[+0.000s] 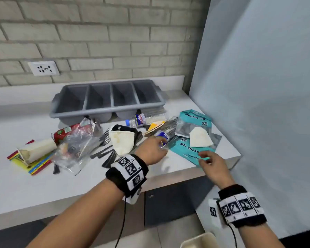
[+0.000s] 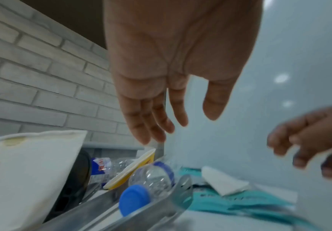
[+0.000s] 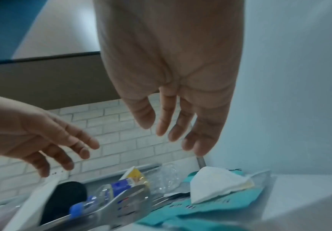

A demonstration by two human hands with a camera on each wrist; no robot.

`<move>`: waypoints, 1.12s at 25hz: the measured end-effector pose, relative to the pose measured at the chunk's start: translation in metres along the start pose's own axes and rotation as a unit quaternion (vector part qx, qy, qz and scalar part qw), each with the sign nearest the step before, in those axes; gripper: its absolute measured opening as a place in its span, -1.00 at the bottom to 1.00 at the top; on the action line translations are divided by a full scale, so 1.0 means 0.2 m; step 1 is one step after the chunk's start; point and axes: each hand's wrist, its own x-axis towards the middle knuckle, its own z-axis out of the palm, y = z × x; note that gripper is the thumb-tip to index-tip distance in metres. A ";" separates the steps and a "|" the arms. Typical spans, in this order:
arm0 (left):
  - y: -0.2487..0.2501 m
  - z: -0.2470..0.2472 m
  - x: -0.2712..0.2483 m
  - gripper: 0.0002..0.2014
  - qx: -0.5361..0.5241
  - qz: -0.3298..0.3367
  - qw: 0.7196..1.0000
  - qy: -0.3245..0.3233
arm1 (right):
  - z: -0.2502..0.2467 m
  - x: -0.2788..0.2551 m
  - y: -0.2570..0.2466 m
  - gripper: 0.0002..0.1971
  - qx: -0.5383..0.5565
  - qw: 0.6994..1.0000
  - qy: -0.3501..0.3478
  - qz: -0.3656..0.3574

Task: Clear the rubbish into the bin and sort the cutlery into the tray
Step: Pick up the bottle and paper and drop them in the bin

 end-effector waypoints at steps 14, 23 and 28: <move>-0.09 0.18 0.42 -0.38 0.048 -0.174 0.982 0.049 | -0.02 0.73 0.24 -0.15 -0.173 0.974 -0.022 0.147; -0.06 0.09 0.29 -0.37 -0.051 -0.095 0.978 0.179 | -0.04 0.70 0.25 -0.56 -0.029 0.993 0.019 0.114; 0.03 0.12 0.10 -0.41 -0.137 -0.026 0.972 0.189 | -0.08 0.38 0.20 -0.66 0.078 0.989 0.089 0.087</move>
